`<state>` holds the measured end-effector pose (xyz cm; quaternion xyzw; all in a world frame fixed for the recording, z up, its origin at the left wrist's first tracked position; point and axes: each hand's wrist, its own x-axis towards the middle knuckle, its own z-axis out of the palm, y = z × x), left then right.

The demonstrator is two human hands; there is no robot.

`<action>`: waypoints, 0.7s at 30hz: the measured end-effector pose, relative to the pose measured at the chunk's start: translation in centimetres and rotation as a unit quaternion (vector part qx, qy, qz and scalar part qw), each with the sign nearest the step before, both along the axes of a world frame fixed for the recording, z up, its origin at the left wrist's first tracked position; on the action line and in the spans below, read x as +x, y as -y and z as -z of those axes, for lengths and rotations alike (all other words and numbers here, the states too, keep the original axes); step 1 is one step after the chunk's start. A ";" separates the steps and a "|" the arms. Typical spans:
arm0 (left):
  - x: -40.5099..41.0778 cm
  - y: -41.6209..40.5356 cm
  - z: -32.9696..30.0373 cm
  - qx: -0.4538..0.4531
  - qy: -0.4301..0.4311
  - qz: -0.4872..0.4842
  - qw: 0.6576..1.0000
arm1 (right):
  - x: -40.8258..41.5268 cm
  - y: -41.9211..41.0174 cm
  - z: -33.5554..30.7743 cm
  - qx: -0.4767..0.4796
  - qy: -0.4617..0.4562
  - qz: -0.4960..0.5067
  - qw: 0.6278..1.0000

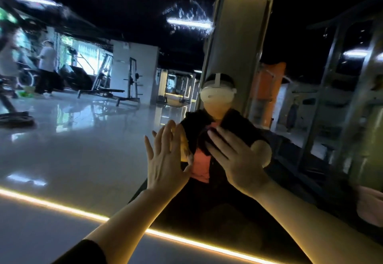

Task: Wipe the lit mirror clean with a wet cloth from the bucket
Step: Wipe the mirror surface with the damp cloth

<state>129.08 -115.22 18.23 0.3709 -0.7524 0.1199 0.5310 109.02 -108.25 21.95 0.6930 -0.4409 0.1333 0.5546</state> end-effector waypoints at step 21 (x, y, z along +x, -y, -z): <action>1.2 1.1 13.2 0.054 -0.095 0.045 0.993 | 3.9 2.9 1.9 -0.099 0.140 -0.023 0.985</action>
